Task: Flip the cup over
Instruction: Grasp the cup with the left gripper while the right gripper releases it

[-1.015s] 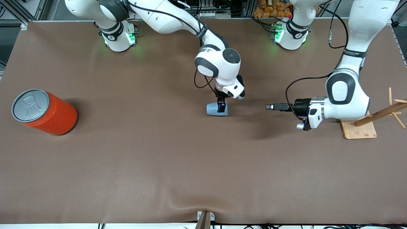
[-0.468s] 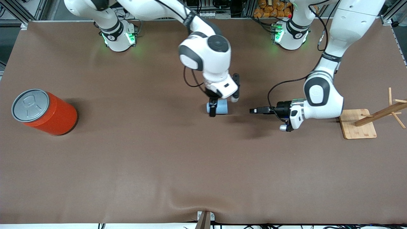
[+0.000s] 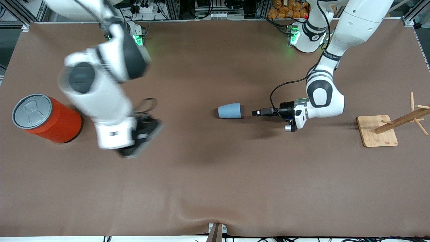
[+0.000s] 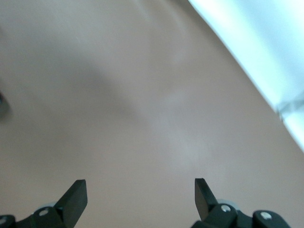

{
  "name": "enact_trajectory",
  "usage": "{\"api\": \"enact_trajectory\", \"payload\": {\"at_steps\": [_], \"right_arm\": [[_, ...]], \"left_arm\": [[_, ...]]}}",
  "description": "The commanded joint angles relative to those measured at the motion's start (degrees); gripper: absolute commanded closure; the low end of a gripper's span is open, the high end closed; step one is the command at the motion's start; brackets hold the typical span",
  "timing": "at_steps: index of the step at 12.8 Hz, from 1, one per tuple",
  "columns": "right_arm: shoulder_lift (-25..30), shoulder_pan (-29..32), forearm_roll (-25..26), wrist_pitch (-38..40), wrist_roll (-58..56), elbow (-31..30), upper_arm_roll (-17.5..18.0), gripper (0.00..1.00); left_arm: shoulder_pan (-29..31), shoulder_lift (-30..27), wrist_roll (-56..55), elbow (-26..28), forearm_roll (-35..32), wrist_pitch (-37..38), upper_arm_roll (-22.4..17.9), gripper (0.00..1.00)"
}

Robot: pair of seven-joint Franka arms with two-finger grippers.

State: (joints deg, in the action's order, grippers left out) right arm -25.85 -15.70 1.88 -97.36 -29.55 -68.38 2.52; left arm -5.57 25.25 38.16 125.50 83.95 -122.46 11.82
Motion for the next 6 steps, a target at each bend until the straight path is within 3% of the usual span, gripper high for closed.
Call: {"api": "enact_trajectory", "payload": {"at_steps": [1,4,6], "right_arm": [[3.6,10.4,-2.6,10.9,1.8,-1.4,2.1,0.00],[7.9,14.7,-2.7,11.5,4.0,-1.8,1.2,0.00],[10.5,15.8,-3.5,15.1,19.2,-2.9,0.2,0.00]], "left_arm": [[-1.9,1.1,4.8,0.9,6.2,-0.9,0.0,0.33],[-4.4,3.2,10.4,1.6,13.8,-1.9,0.0,0.34],[-5.9,3.2,10.6,2.1,14.9,-3.5,0.0,0.35]]}}
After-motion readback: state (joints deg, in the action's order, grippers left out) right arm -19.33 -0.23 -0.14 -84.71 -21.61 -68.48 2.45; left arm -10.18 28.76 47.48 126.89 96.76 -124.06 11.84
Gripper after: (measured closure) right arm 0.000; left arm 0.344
